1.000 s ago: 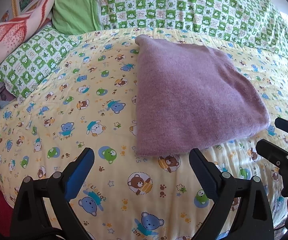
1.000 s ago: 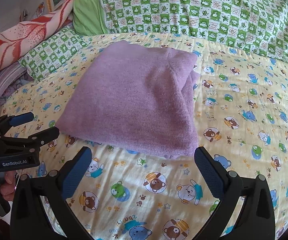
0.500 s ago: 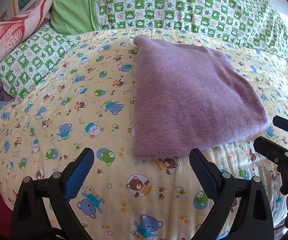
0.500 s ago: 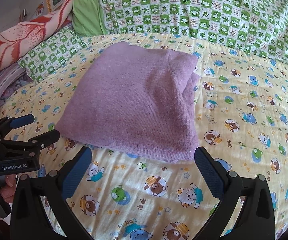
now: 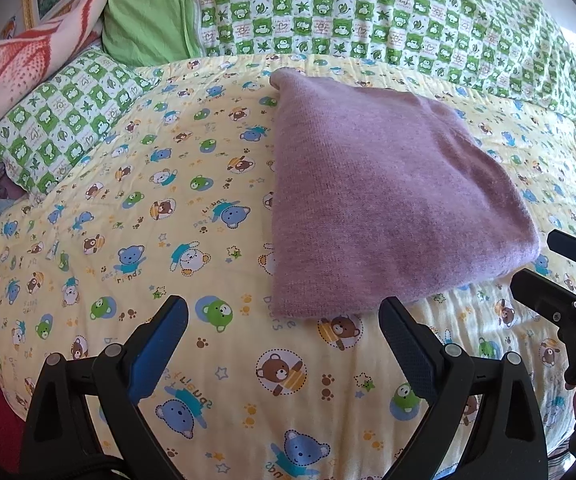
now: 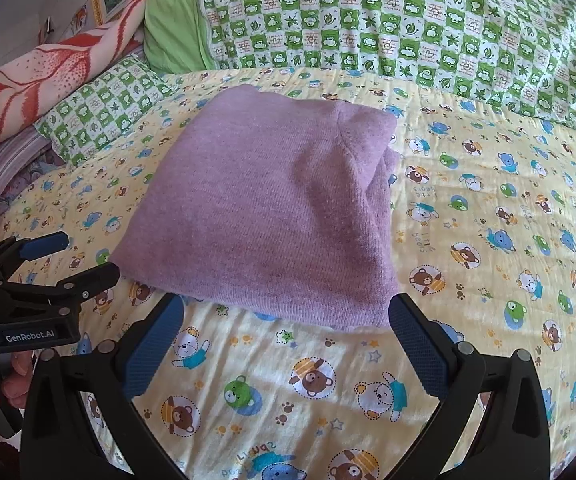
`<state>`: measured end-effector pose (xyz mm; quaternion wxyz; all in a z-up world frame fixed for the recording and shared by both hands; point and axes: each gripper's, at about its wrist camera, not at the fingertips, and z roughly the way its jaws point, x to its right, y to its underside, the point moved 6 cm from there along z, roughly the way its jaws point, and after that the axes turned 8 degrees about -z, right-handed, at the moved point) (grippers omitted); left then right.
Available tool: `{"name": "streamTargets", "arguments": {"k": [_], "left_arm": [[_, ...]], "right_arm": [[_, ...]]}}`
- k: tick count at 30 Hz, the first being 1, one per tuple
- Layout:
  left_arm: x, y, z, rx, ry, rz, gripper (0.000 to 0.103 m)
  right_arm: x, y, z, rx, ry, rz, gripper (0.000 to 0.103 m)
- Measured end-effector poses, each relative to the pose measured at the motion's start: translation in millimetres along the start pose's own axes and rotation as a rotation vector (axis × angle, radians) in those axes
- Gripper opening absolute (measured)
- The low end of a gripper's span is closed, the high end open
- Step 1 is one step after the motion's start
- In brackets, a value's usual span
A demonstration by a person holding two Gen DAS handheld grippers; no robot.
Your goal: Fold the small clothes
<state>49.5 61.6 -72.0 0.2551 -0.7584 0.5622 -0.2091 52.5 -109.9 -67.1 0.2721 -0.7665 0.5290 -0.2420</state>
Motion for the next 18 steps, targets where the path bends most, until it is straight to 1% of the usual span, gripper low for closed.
{"name": "streamTargets", "arguments": {"k": [18], "left_arm": [[2.6,-2.0,-0.2,-0.005,0.007,0.017,0.097]], "right_arm": [[-3.7,-3.7,-3.7,0.011,0.001,0.008,0.102]]}}
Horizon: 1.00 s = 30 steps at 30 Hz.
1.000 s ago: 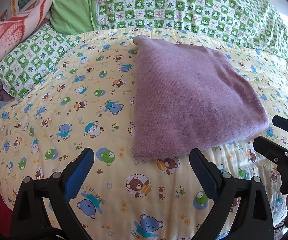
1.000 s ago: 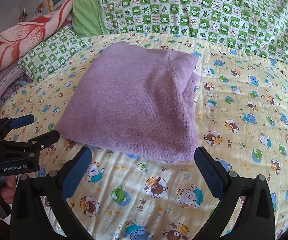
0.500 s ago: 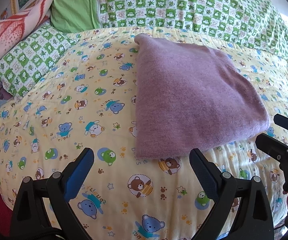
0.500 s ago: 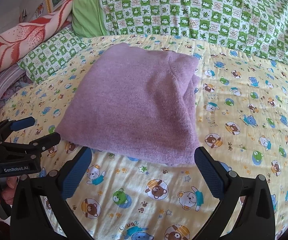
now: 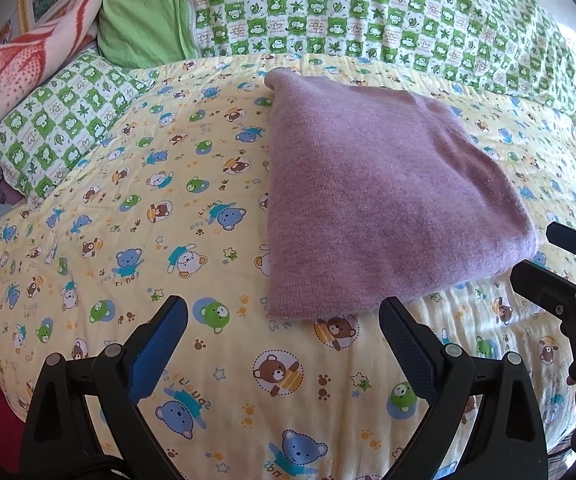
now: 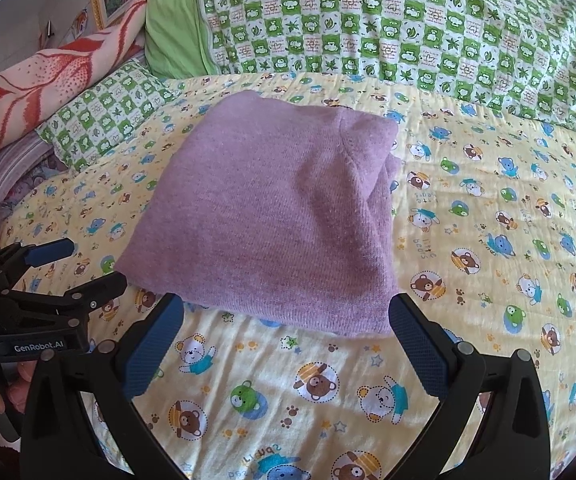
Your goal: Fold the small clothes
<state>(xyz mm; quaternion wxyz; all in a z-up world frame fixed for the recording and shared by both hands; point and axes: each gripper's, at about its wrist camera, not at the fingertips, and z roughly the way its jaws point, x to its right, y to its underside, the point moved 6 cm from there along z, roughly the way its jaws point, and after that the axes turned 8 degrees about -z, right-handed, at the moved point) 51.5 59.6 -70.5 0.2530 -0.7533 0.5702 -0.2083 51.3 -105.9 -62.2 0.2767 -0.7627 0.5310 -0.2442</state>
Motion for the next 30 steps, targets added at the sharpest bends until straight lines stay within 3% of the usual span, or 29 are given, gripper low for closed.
{"name": "streamTargets", "arguments": {"k": [30], "left_arm": [[2.8,-11.5,0.5,0.007,0.015,-0.012,0.097]], "right_arm": [[0.7,-13.4,-2.4,0.018,0.015,0.035,0.102]]}}
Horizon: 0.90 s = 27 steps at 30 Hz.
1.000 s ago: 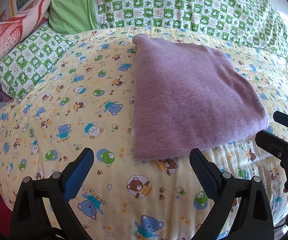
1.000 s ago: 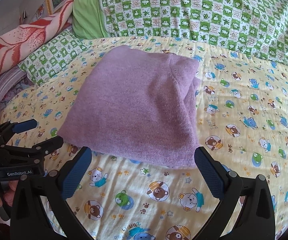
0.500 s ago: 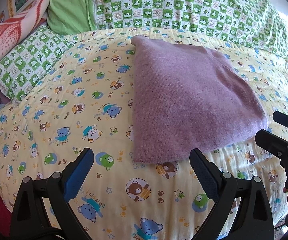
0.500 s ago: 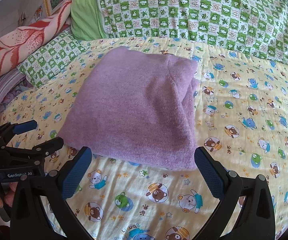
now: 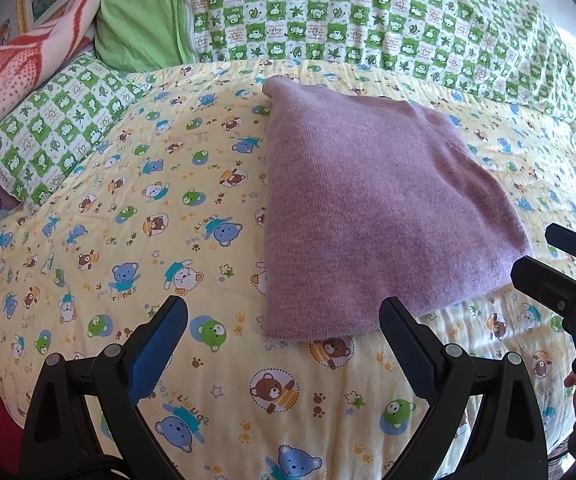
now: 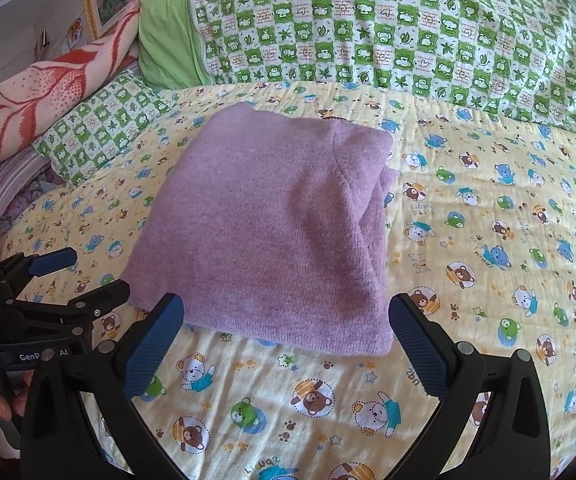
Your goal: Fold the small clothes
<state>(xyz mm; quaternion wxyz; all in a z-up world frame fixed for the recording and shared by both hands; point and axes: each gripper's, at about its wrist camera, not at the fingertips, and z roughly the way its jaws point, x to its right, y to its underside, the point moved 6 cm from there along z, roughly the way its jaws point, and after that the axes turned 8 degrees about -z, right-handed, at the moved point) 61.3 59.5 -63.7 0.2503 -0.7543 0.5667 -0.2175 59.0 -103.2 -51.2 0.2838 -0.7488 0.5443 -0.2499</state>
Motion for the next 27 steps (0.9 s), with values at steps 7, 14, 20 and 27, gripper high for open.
{"name": "streamTargets", "arguments": {"k": [7,14,20,27], "left_arm": [[0.3,0.9,0.7,-0.003,-0.001,0.002,0.097],[-0.3,0.7,1.2,-0.003,0.001,0.006,0.097],[-1.3,-1.1,1.7,-0.001,0.004,0.008,0.097],[-1.6,-3.3,2.4,-0.004,0.007,0.009,0.097]], "right_arm": [[-1.6,0.0,0.5,-0.002,-0.003,-0.001,0.102],[-2.3,0.7,1.1,-0.001,-0.001,0.006,0.102],[-1.3,0.3,1.4,0.0,0.0,0.004,0.102],[-0.8,-0.1,1.5,-0.002,-0.002,0.006,0.102]]}}
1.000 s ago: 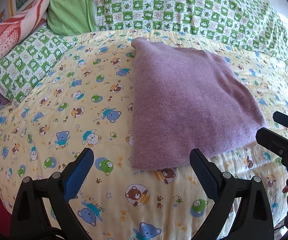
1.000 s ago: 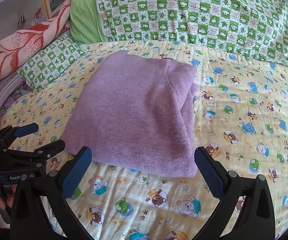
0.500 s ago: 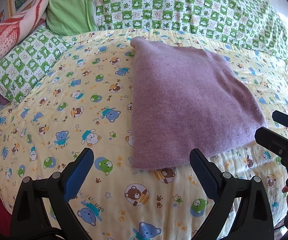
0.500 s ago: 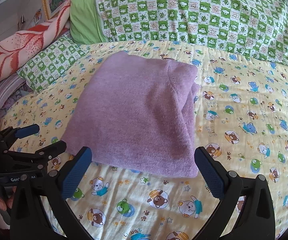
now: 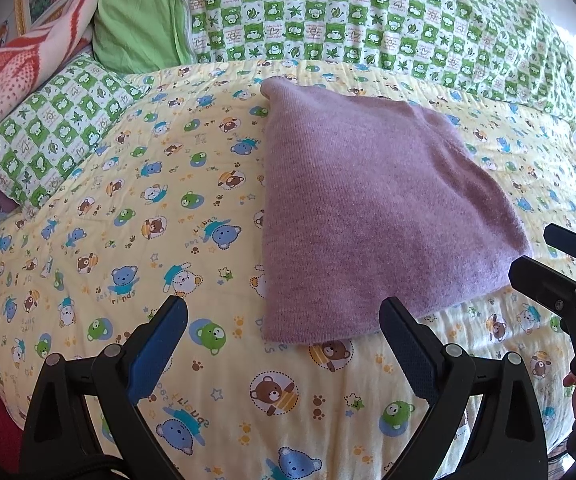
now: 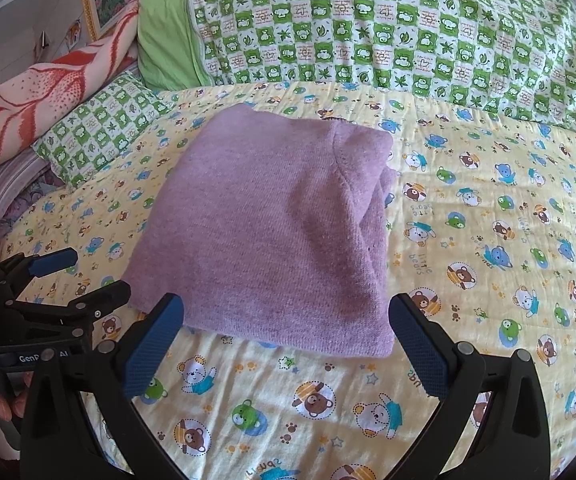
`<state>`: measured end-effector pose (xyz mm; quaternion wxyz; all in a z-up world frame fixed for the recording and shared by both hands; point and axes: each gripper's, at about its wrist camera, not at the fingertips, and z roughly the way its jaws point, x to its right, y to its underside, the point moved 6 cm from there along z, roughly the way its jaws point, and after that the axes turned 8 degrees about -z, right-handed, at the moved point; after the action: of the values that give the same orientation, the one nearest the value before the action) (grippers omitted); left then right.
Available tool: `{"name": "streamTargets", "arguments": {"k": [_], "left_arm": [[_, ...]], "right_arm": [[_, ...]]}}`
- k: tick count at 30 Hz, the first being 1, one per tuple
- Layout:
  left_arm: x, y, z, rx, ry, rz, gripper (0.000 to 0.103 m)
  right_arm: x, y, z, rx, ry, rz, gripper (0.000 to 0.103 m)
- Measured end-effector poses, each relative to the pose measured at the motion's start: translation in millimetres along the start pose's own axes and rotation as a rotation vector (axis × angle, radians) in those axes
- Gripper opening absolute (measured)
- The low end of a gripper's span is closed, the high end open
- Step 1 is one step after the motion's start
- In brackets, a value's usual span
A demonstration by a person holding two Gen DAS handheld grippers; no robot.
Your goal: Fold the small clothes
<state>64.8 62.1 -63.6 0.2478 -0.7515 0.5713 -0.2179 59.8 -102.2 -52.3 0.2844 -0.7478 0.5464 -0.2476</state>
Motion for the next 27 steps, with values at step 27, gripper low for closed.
{"name": "streamTargets", "arguments": {"k": [27], "left_arm": [[3.8,-12.5,0.2,0.023,-0.007,0.018,0.097]], "right_arm": [[1.8,-3.2,-1.6,0.005,0.003,0.011,0.102]]}}
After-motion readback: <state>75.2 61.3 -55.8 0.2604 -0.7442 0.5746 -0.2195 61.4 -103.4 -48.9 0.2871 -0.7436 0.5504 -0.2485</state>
